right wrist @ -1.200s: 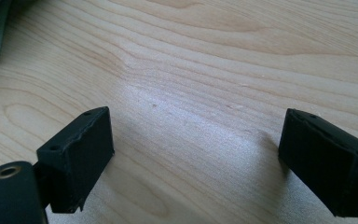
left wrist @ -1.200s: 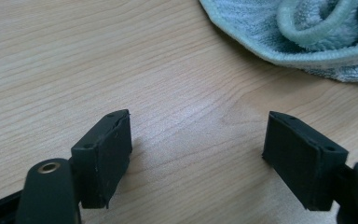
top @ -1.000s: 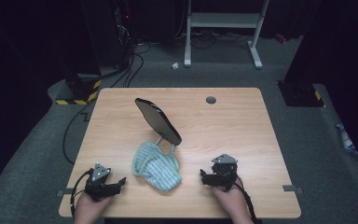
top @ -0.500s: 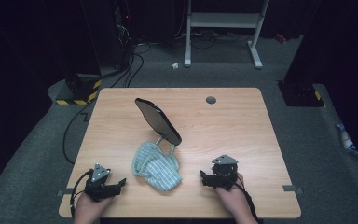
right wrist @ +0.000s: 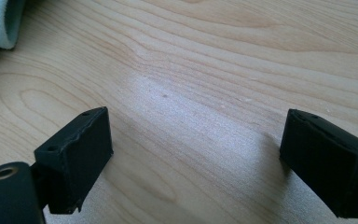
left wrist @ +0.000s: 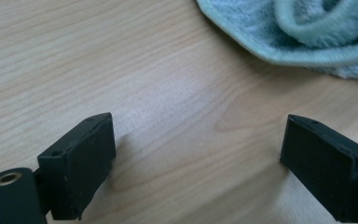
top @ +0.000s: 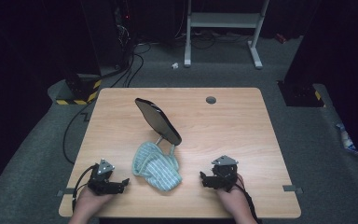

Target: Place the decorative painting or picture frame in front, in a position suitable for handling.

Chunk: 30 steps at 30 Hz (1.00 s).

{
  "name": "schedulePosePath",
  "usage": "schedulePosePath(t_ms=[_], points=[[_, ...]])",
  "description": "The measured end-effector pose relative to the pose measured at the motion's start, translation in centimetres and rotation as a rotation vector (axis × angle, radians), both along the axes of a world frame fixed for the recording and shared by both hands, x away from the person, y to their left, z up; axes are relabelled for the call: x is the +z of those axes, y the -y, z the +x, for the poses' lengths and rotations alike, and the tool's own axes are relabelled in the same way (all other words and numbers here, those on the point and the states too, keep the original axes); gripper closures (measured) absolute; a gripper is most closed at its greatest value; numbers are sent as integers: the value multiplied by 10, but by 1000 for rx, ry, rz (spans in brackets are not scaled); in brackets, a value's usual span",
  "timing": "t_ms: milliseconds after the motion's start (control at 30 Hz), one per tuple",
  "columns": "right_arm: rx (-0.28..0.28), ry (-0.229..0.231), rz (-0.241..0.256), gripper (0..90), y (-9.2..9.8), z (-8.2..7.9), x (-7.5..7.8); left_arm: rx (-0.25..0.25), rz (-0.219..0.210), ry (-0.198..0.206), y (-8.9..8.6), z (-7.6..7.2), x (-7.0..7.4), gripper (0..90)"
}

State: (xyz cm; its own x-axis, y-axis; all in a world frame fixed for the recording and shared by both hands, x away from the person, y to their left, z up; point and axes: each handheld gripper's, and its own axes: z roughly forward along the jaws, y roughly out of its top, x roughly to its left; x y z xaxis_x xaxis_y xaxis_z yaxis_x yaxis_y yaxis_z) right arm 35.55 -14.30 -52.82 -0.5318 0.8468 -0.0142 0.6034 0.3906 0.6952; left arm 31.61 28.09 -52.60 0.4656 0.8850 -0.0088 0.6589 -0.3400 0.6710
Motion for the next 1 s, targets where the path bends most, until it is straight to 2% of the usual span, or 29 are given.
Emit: schedulePosePath(t_ms=[133,233,300,333,400,433,500,533,600,633,667,1000], points=[[-2,-1,1,89,0,0,0,28,-29,-7,-1,6,1,110],[-2,-2,2,89,0,-1,0,-2,-21,31,5,6,6,120],[-2,-2,2,89,0,-1,0,-9,-28,41,9,6,9,119],[-2,-2,1,89,0,-1,0,-15,-39,62,13,7,14,117],[-2,-2,2,89,0,-1,0,-17,-45,77,16,7,17,117],[0,-1,2,89,0,-1,0,-14,-68,102,19,6,22,117],[0,-2,2,89,0,-1,0,-13,-82,113,22,7,24,117],[2,-2,2,89,0,-1,0,-15,-113,135,27,8,28,117],[2,-2,2,89,0,-1,0,-18,-124,139,30,8,29,117],[3,-2,2,89,0,-1,0,-26,-142,148,38,9,31,117],[3,-2,1,89,0,-1,0,-35,-143,153,42,9,32,92],[10,-1,1,89,0,-1,0,-63,-175,184,68,10,36,74]])
